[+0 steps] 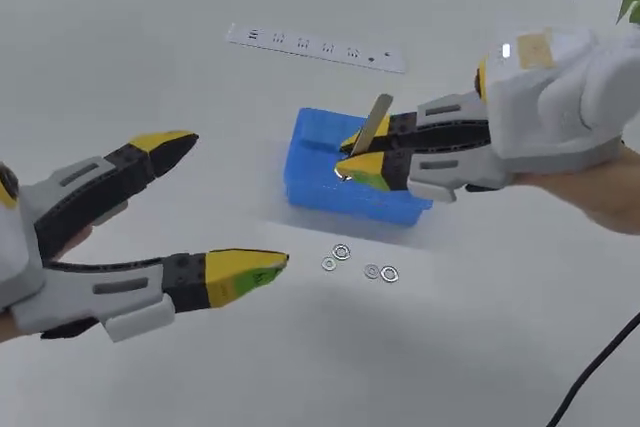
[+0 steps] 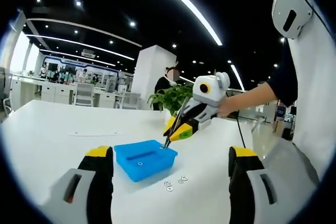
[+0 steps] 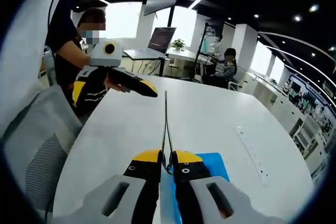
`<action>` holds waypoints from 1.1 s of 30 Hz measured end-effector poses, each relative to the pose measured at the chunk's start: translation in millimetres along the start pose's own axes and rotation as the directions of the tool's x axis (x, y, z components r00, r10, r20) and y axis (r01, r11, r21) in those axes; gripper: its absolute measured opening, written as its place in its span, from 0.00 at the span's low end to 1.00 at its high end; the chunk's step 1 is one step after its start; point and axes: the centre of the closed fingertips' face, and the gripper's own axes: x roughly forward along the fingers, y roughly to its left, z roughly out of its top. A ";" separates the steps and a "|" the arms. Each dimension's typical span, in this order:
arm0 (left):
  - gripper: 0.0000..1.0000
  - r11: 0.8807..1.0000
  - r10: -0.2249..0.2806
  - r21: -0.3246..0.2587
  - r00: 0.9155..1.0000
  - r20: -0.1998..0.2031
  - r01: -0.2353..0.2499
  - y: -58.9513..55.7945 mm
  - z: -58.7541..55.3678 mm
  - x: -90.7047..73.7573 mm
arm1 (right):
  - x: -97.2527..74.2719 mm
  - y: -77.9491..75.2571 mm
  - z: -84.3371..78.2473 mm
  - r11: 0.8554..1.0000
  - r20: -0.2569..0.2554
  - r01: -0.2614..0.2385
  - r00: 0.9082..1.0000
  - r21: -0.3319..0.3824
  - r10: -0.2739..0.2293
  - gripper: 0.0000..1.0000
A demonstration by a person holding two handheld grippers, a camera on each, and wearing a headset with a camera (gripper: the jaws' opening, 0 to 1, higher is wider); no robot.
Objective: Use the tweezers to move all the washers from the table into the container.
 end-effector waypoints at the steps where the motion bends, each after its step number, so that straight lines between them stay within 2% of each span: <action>1: 1.00 1.000 -0.004 0.006 1.000 -0.003 0.005 -0.2 -0.4 0.8 | -0.2 -3.3 0.0 1.000 0.000 0.004 1.000 0.000 -0.004 0.09; 5: 1.00 1.000 -0.030 0.009 0.999 -0.012 0.030 -4.7 -1.8 7.1 | 1.2 -21.1 -4.4 1.000 -0.006 0.028 1.000 -0.001 -0.028 0.09; 10: 1.00 0.999 -0.036 0.023 0.999 -0.007 0.036 -2.0 -0.7 9.2 | 8.3 -44.4 -21.9 0.998 -0.031 0.061 0.998 0.003 -0.061 0.09; 15: 1.00 0.997 -0.042 0.060 0.998 -0.045 0.045 -1.2 -6.3 8.1 | 20.6 -59.5 -44.5 0.996 -0.054 0.069 0.996 0.051 -0.066 0.09; 23: 1.00 0.997 -0.040 0.066 0.995 -0.090 0.046 -2.0 -17.3 5.0 | 37.8 -60.4 -82.6 0.994 -0.116 0.052 0.992 0.101 -0.040 0.09; 28: 1.00 0.998 -0.020 0.063 0.997 -0.081 0.025 -1.3 -16.3 3.9 | 46.1 -57.5 -97.5 0.992 -0.136 0.044 0.990 0.114 -0.028 0.09; 33: 0.99 0.998 0.002 0.067 0.996 -0.091 0.004 1.5 -17.2 3.1 | 51.2 -55.8 -106.0 0.992 -0.146 0.039 0.989 0.124 -0.020 0.09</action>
